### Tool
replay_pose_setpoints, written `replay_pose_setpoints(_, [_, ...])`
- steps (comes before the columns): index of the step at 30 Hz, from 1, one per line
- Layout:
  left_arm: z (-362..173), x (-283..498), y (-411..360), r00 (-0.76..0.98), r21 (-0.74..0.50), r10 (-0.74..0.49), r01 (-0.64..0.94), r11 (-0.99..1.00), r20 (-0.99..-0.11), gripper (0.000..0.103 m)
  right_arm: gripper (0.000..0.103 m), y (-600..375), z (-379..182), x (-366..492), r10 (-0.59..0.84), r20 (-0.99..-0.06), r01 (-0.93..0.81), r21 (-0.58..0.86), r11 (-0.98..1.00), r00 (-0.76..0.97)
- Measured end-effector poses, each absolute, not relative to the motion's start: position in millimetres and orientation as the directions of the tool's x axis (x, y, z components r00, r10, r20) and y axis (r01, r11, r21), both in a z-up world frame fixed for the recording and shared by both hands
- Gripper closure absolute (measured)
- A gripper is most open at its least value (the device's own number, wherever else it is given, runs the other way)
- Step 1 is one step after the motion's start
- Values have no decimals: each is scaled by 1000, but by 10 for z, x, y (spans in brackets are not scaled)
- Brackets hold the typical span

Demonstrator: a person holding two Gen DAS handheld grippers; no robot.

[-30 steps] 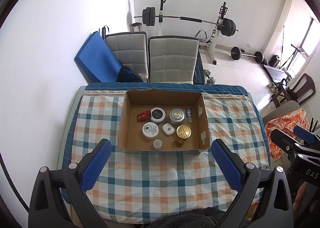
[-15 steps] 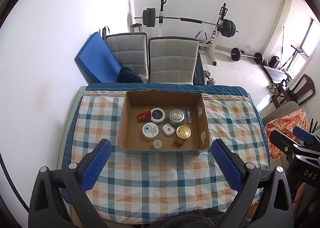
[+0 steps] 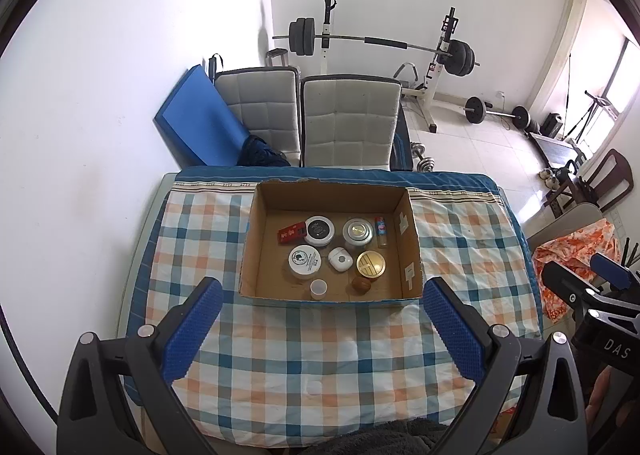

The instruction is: Organize rigid objects

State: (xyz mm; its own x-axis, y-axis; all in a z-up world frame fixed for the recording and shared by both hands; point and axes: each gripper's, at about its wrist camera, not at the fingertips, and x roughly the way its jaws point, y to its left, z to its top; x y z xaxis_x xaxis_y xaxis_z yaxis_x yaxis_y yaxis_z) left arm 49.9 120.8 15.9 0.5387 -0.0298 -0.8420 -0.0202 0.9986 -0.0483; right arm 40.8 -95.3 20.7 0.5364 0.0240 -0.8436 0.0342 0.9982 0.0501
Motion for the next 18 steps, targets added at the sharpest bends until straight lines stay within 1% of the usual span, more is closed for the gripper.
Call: replay_pose_setpoints(18, [157,460,1189,551,-20,1,-32,999,-834,0,0,-989,199,354,0,-841,55,36,998,540])
